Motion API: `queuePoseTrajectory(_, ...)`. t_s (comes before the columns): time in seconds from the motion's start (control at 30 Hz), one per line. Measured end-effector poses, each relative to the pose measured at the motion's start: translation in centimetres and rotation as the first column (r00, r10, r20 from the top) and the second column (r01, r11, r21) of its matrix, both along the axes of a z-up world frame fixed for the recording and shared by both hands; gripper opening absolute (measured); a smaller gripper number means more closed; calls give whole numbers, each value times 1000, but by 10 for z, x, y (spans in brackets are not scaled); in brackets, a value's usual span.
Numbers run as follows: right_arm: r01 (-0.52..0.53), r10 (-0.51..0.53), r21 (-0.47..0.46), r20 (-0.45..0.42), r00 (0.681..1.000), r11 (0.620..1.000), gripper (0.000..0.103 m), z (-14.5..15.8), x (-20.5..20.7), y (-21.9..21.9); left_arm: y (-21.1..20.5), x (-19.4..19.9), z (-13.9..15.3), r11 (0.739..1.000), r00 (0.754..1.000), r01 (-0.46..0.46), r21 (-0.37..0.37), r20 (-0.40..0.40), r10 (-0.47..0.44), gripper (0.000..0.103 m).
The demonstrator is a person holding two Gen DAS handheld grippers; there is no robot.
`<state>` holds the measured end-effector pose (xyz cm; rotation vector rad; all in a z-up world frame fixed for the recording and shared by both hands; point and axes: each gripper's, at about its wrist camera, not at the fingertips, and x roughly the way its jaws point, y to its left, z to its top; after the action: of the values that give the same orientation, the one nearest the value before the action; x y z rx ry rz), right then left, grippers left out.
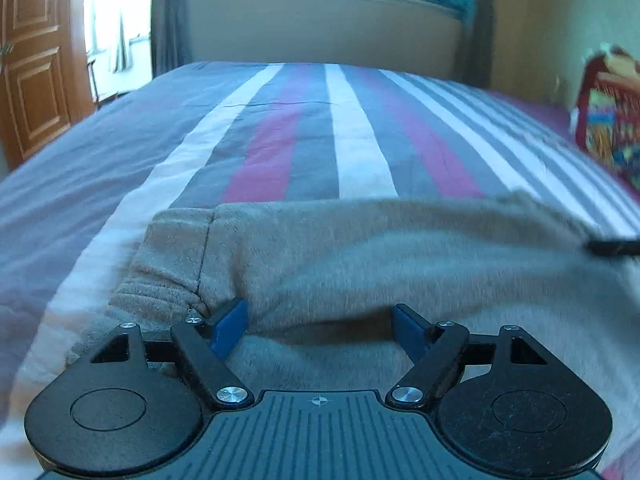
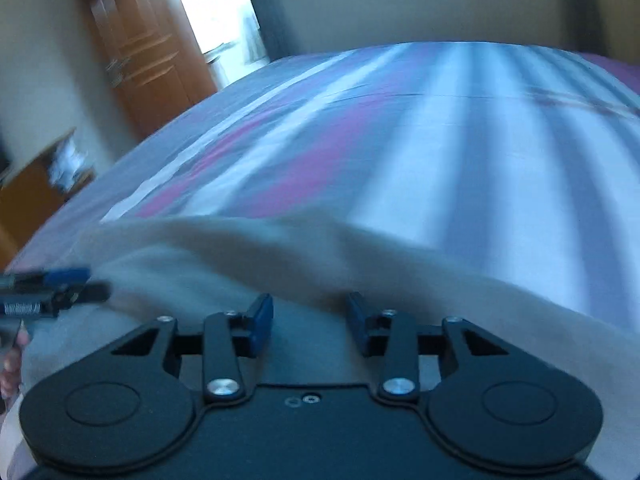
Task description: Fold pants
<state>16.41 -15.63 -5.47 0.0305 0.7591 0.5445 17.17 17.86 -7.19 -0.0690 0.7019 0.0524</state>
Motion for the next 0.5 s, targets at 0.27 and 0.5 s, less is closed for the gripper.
queuePoseTrajectory(0.27,457,-457,30,18,889,889,28,15,-25,-218,-5,-10,13,1000,1000,-20,-14,-10,20,79)
queuePoseTrajectory(0.5,508,-519,129,80,851,852,41,41,-72,-296,-13,-20,12,999,999,-8,-42,-43,7,79)
